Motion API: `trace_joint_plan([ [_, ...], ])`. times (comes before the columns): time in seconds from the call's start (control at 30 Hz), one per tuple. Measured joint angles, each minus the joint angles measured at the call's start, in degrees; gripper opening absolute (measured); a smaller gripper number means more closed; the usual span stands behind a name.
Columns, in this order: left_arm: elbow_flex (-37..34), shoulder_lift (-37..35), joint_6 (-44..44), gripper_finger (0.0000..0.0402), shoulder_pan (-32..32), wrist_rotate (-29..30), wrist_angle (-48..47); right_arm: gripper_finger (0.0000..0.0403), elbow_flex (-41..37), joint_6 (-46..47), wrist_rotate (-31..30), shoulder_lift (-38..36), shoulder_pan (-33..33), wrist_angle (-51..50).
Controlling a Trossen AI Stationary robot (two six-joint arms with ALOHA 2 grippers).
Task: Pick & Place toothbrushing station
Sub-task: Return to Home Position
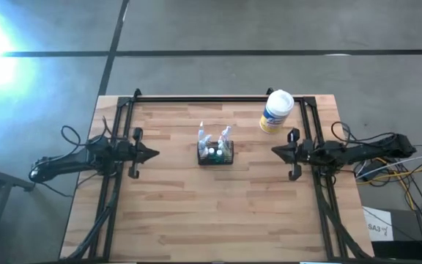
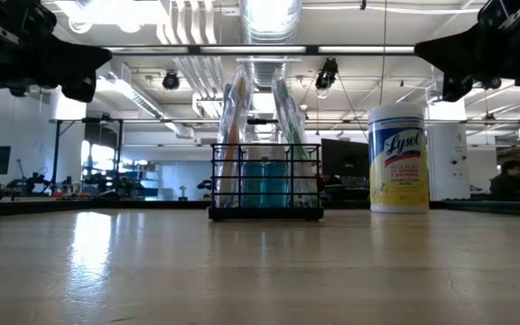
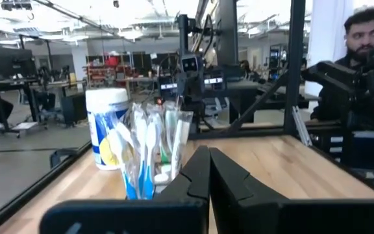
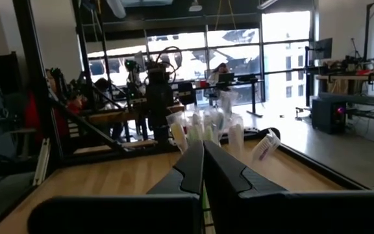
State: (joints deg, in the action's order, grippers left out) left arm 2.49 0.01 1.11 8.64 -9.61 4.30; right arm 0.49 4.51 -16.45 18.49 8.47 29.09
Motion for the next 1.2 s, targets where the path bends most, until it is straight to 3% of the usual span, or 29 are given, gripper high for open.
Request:
trace_joint_plan([
  [0.33, 0.03, 0.00, 1.98, 0.0002, 0.03, 0.57, -4.28, 0.0008, 0.02, 0.51, -0.02, -18.09, 0.01, -19.15],
  [0.57, 0.03, 0.07, 1.64, 0.0005, 0.13, 0.74, -3.69, 0.0008, 0.42, 4.45, -0.42, -18.37, -0.04, -27.11],
  [1.2, -0.95, 0.02, 0.92, 0.0008, 0.18, 0.50, -2.34, 0.0008, 0.35, 3.21, -0.52, -17.63, -0.13, -26.81],
])
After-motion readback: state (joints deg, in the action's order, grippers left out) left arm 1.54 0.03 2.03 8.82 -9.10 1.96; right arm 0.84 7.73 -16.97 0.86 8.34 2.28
